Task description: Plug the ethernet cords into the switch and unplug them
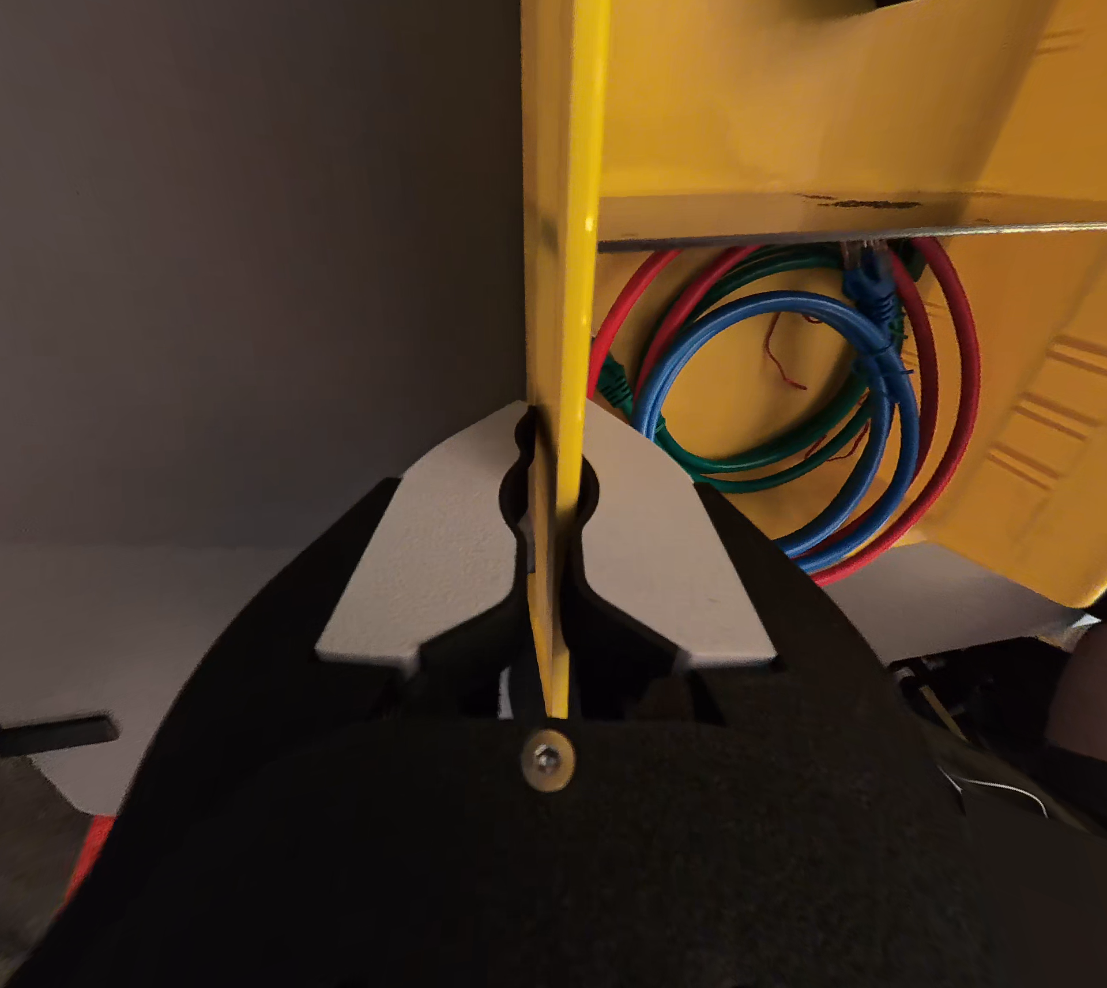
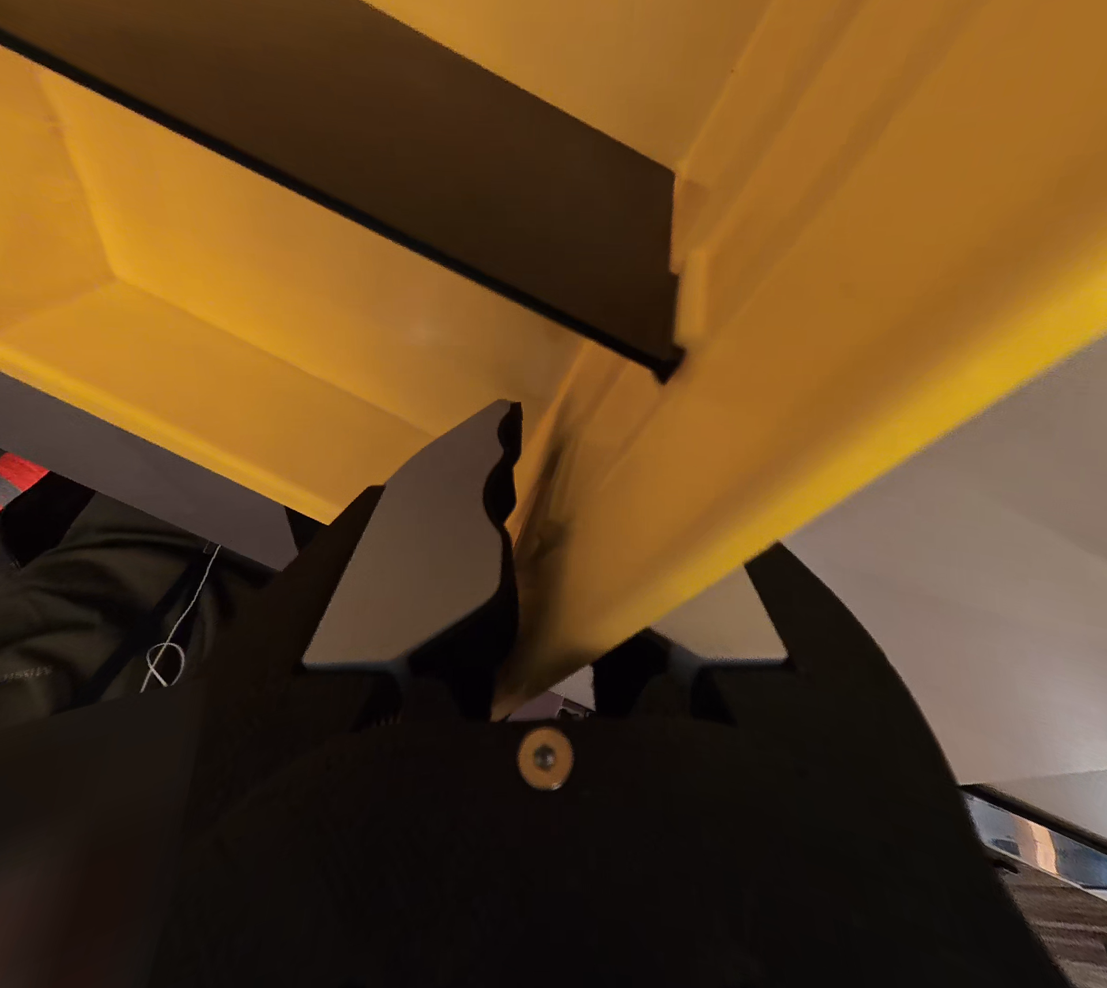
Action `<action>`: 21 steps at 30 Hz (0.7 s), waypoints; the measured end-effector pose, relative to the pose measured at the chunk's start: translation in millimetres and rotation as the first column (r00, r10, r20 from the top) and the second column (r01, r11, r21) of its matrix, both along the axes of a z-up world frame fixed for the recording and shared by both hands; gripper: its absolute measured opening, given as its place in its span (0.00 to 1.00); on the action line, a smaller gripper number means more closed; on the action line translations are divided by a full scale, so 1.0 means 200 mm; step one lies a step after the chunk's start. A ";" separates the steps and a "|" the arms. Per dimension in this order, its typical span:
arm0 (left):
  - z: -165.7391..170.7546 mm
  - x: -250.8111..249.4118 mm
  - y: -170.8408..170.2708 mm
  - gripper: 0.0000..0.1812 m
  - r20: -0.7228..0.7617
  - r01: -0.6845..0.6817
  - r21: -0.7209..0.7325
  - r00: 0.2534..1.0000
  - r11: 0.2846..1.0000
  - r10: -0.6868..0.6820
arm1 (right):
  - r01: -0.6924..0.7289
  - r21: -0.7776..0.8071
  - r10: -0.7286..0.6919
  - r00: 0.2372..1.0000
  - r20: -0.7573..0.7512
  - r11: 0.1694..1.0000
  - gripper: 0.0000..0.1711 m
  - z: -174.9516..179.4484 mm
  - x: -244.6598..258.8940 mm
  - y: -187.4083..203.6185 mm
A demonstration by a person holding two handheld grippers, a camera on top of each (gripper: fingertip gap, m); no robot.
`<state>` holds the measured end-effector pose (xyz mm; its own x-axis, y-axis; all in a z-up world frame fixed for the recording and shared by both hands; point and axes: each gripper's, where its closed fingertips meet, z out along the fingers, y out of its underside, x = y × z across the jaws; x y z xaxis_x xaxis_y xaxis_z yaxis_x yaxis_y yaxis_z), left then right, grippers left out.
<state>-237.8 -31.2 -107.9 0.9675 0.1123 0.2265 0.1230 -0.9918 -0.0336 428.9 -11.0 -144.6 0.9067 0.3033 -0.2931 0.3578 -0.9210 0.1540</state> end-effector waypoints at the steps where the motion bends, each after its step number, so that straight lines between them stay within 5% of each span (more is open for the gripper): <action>1: 0.00 0.00 0.00 0.03 0.016 -0.009 0.006 1.000 1.000 0.009 | 0.005 0.007 -0.005 1.000 0.002 1.000 0.10 0.00 0.01 0.01; 21: 0.00 -0.05 0.06 0.05 0.044 -0.030 0.087 0.999 0.996 0.026 | 0.098 0.008 -0.098 0.995 -0.018 0.995 0.10 0.00 0.12 0.01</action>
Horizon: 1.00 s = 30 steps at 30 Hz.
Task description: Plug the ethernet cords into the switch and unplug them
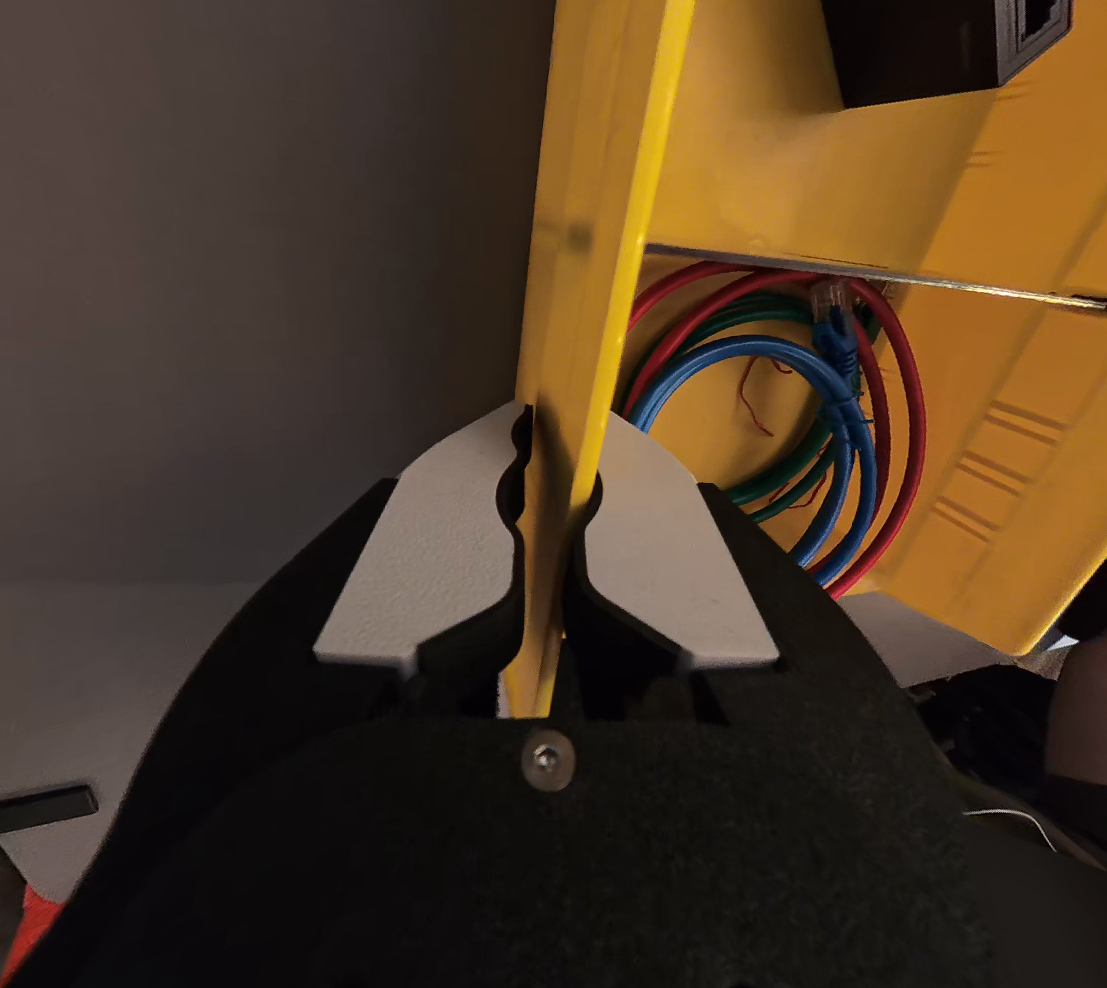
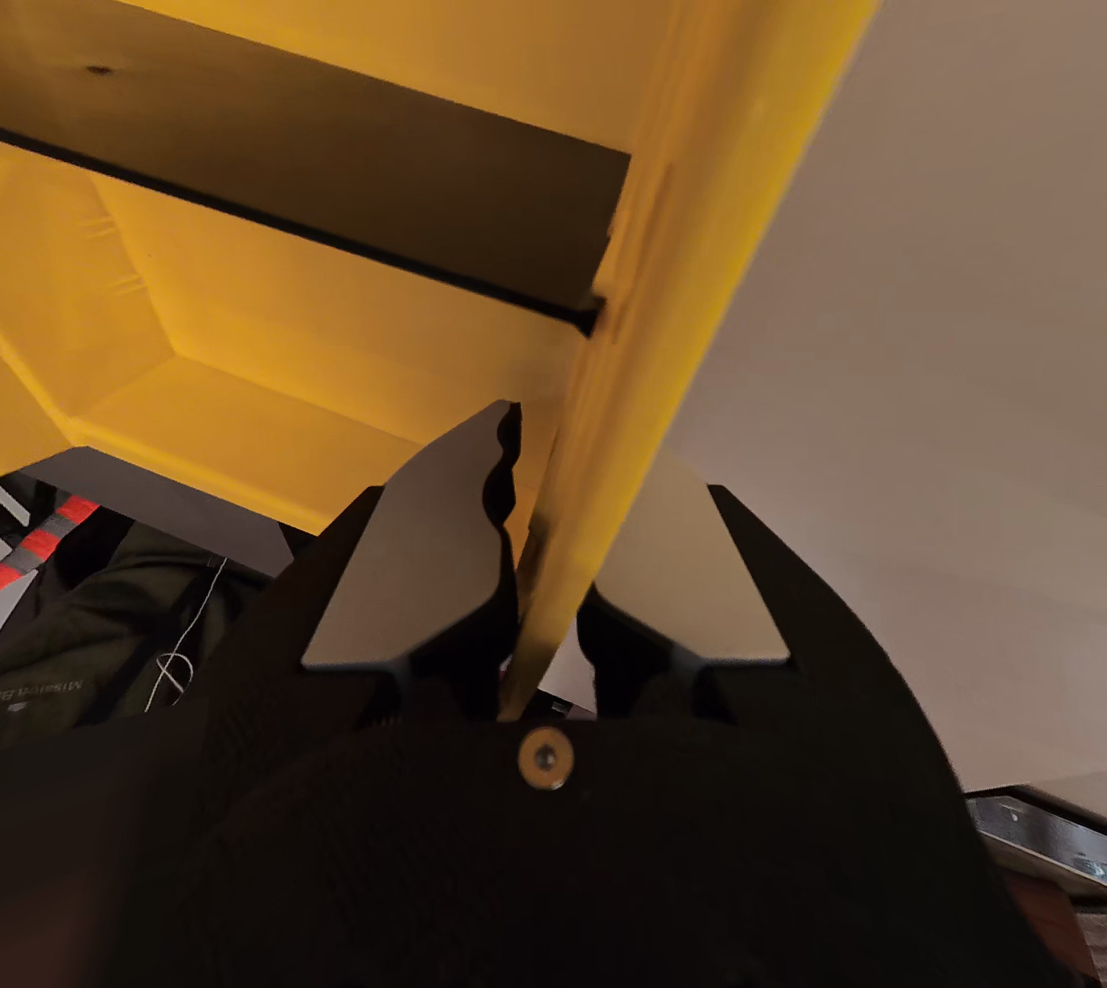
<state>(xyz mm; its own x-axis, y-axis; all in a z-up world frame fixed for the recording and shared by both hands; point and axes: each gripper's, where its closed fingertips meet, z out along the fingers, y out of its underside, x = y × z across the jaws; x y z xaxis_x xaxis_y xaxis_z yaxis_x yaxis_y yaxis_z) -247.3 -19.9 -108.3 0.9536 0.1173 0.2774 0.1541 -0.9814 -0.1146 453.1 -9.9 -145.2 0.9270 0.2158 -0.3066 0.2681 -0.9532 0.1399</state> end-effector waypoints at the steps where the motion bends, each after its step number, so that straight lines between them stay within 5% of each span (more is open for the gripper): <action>1: 0.00 0.00 0.00 0.05 -0.002 0.000 0.000 1.000 1.000 0.000 | 0.003 0.000 -0.003 1.000 0.000 1.000 0.10 0.00 0.00 0.00; 21: -0.01 0.01 0.01 0.06 0.002 -0.039 -0.002 0.999 0.999 0.039 | -0.073 0.030 0.074 0.996 -0.041 0.997 0.12 -0.01 0.00 0.01; 30: -0.02 0.01 0.00 0.06 -0.003 -0.021 -0.001 1.000 1.000 0.020 | 0.005 0.014 -0.004 0.999 -0.055 1.000 0.15 -0.01 0.07 -0.02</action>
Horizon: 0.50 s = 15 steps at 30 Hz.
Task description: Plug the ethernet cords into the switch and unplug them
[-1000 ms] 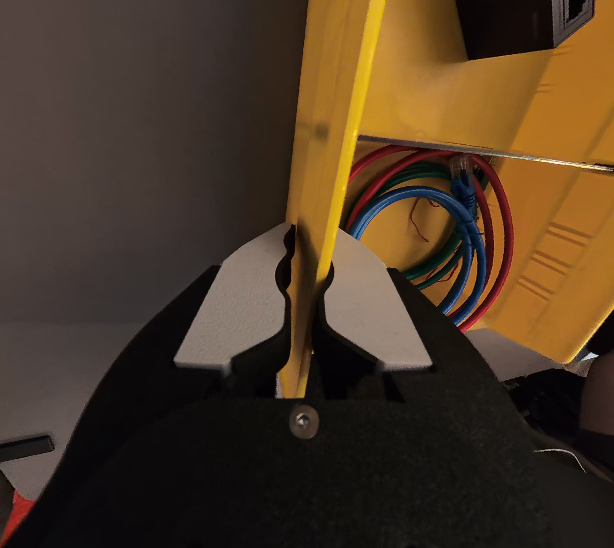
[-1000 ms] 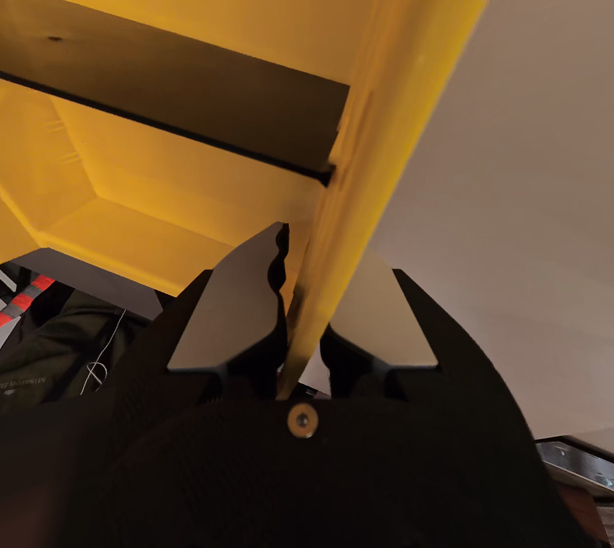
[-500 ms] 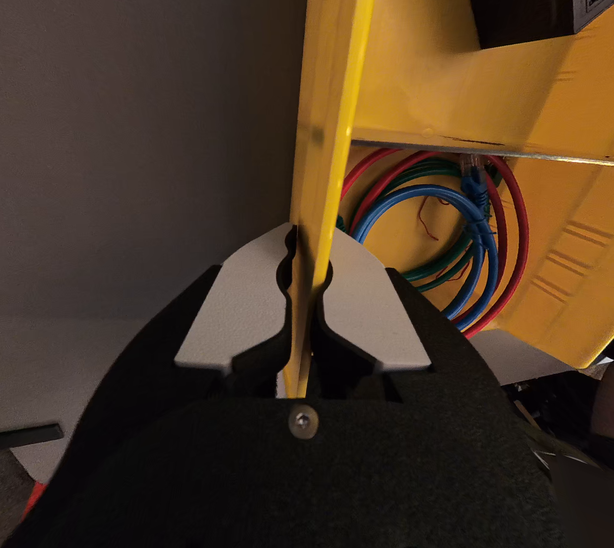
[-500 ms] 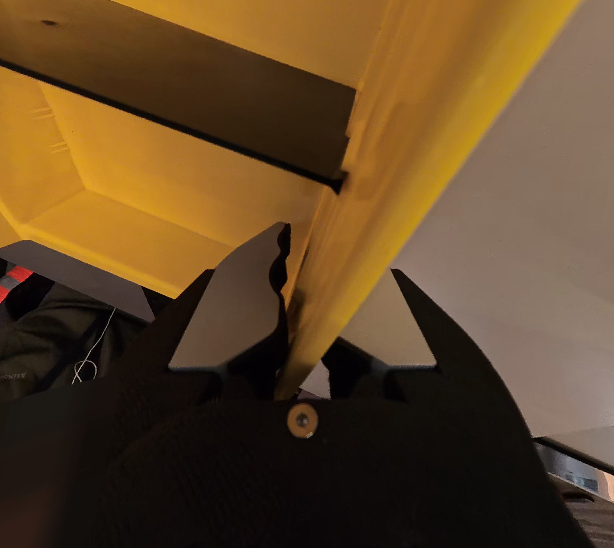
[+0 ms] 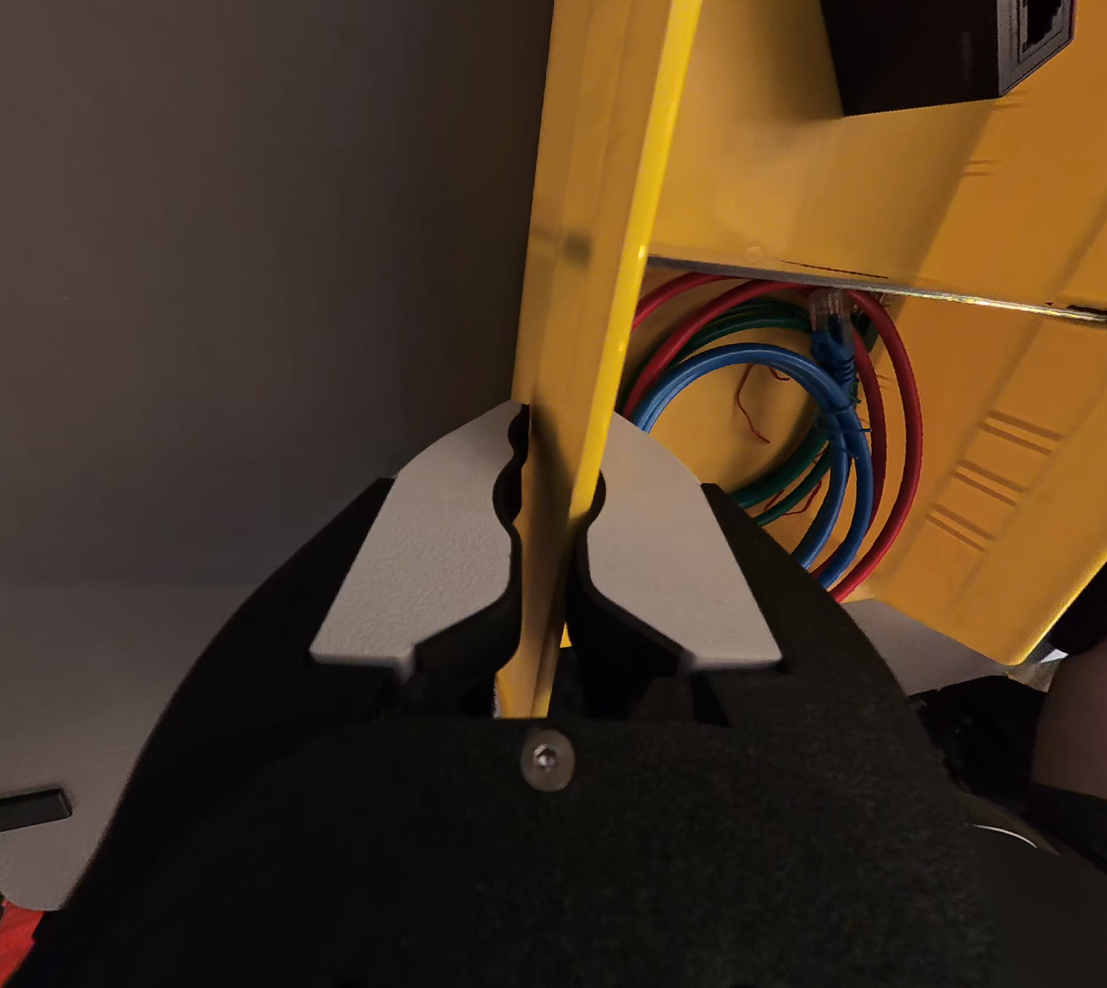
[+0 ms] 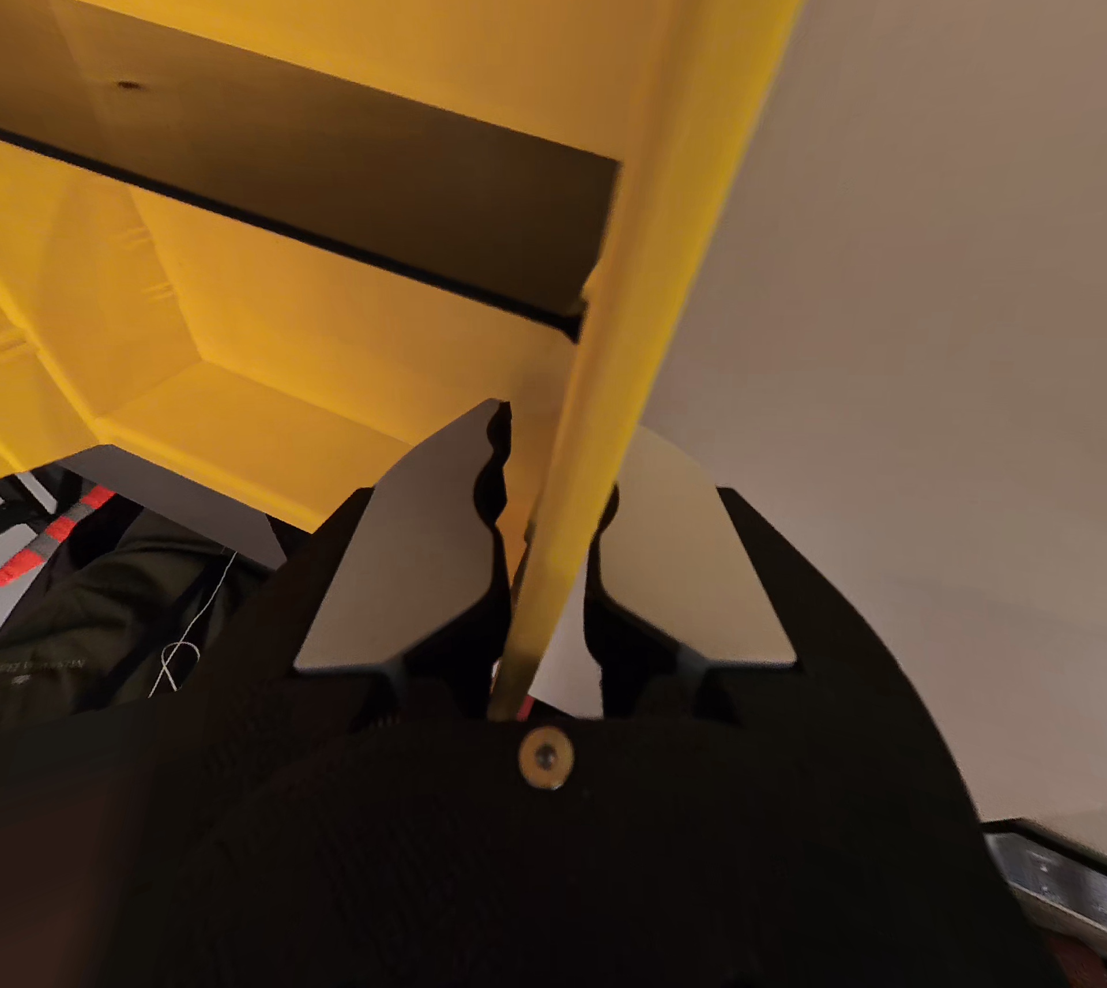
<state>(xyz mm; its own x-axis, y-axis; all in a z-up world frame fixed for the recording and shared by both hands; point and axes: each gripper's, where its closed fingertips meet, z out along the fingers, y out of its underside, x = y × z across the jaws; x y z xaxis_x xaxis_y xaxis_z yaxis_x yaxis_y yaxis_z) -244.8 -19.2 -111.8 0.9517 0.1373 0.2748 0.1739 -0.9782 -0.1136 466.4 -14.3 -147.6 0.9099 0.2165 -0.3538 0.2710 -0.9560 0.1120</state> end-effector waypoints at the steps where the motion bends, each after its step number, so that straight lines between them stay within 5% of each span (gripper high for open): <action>1: 0.00 0.00 0.00 0.06 0.003 -0.004 0.002 1.000 1.000 0.004 | 0.012 -0.005 -0.012 1.000 0.000 1.000 0.15 0.00 0.01 -0.01; 15: 0.18 0.00 0.05 0.22 0.140 -0.083 0.192 0.988 0.978 0.056 | 0.104 -0.059 -0.106 0.994 -0.037 0.993 0.21 0.01 0.02 -0.02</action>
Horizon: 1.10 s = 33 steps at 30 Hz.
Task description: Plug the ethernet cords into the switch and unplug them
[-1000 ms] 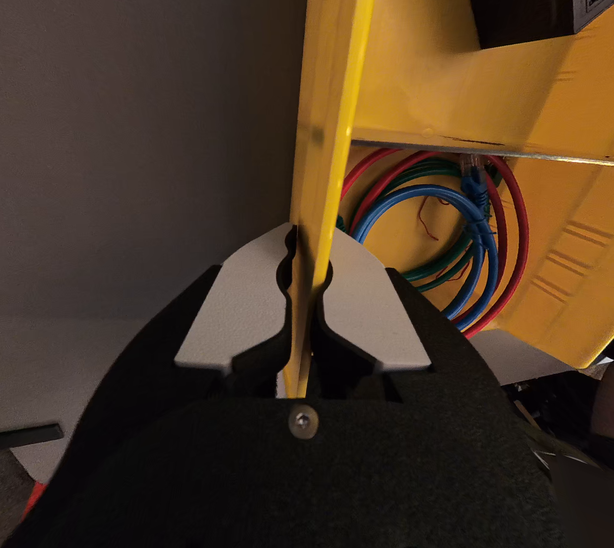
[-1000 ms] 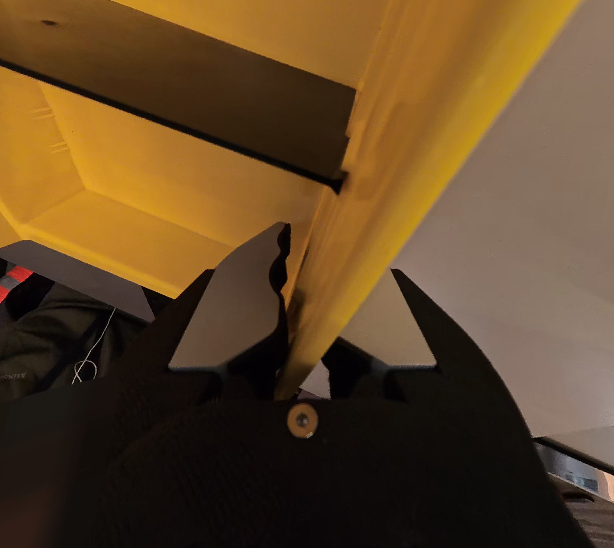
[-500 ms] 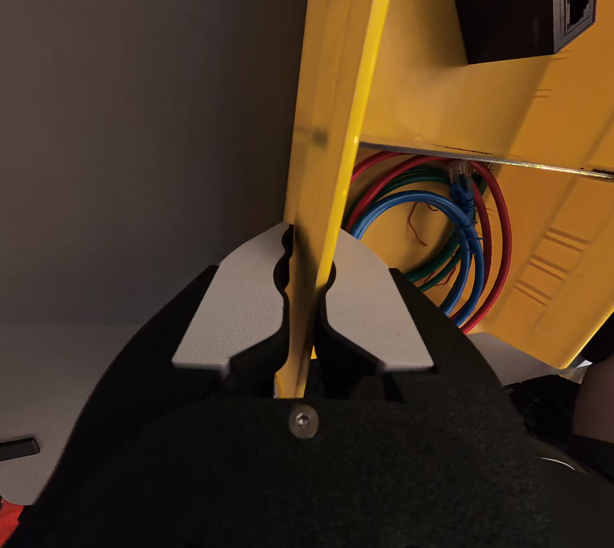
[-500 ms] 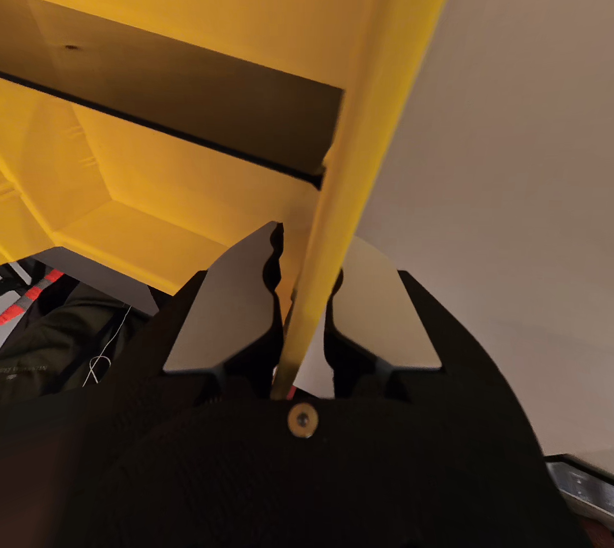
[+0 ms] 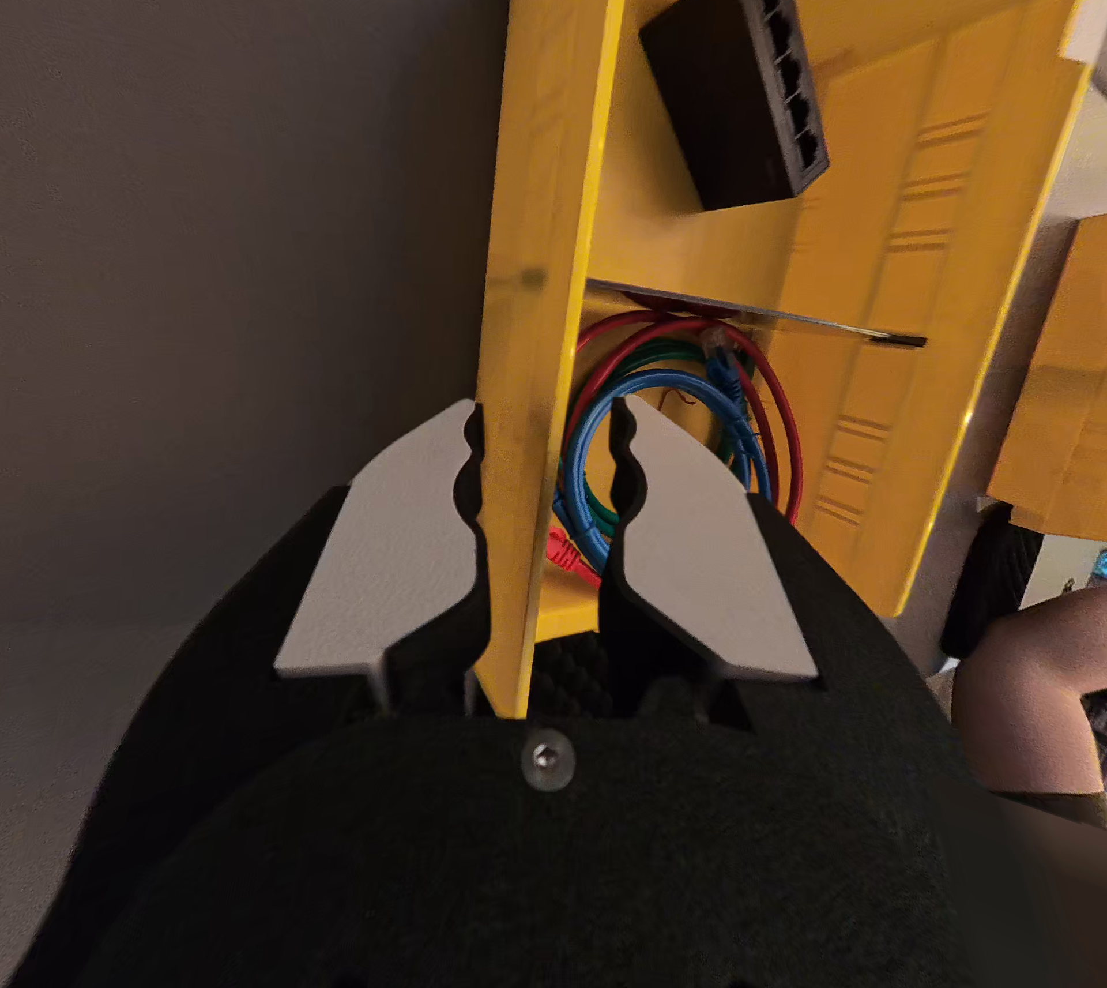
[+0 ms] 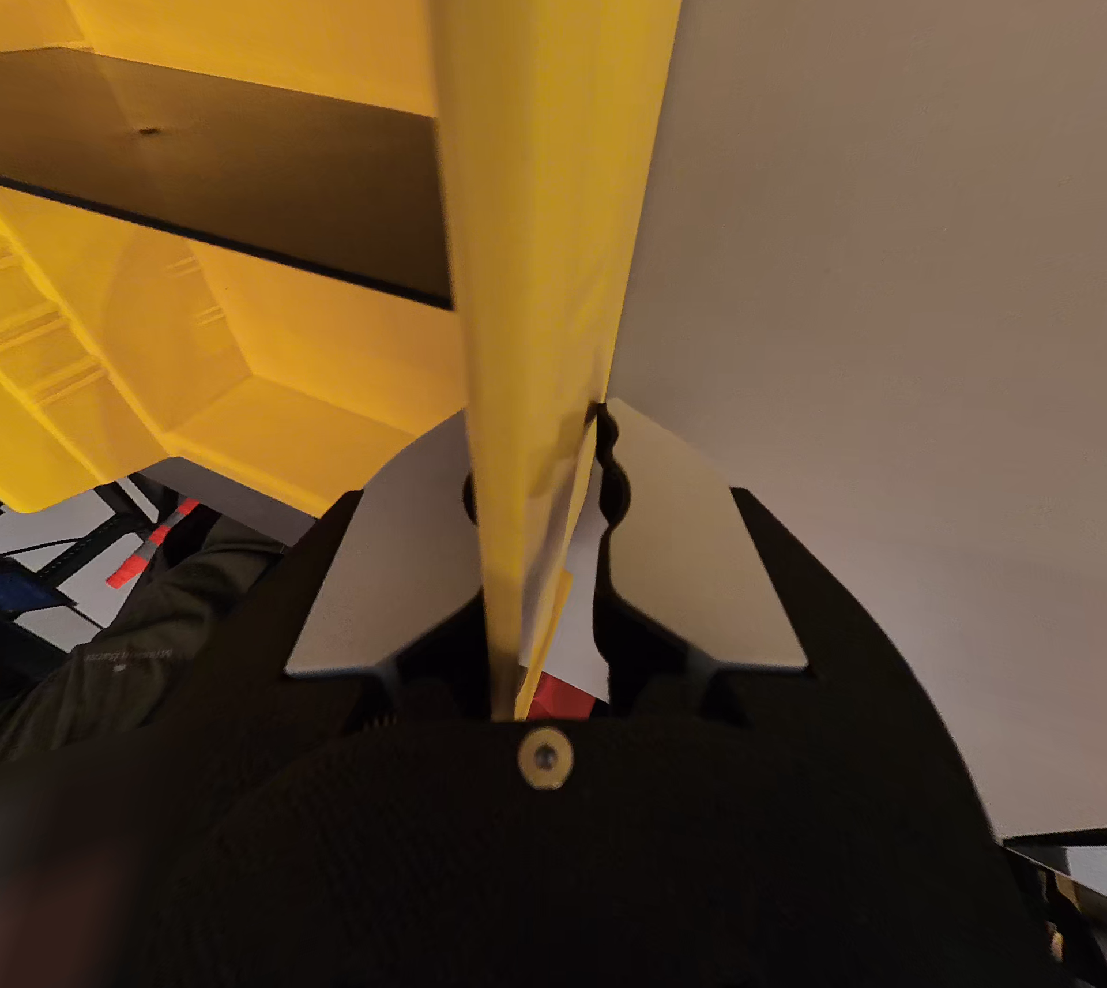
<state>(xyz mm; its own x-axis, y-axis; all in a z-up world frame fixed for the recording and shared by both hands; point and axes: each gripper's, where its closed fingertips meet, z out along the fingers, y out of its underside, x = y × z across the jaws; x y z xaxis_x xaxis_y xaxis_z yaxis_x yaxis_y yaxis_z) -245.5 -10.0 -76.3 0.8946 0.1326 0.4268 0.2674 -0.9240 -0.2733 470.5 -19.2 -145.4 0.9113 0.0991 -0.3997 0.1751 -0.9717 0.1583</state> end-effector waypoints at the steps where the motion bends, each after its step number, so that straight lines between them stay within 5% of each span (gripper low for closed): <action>1: 0.03 -0.01 0.00 0.22 0.007 -0.002 0.023 1.000 1.000 0.002 | 0.001 0.000 -0.001 1.000 -0.003 1.000 0.21 0.00 0.00 0.00; 14: 0.29 -0.19 -0.22 0.28 0.052 -0.052 0.375 0.998 0.926 0.036 | 0.085 -0.026 -0.084 0.996 0.021 0.996 0.19 0.01 0.03 0.01; 33: 0.37 -0.20 -0.34 0.27 0.025 -0.032 0.451 0.999 0.892 0.024 | 0.185 0.004 -0.185 0.983 -0.010 0.983 0.23 0.06 0.03 0.06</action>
<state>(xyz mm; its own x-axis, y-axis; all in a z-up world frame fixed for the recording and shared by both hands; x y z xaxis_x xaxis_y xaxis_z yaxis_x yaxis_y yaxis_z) -284.8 -78.1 -3.2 0.8850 -0.0533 0.4625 0.3000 -0.6944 -0.6540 476.7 -7.6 -134.2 0.9101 -0.0686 -0.4086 -0.0061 -0.9883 0.1524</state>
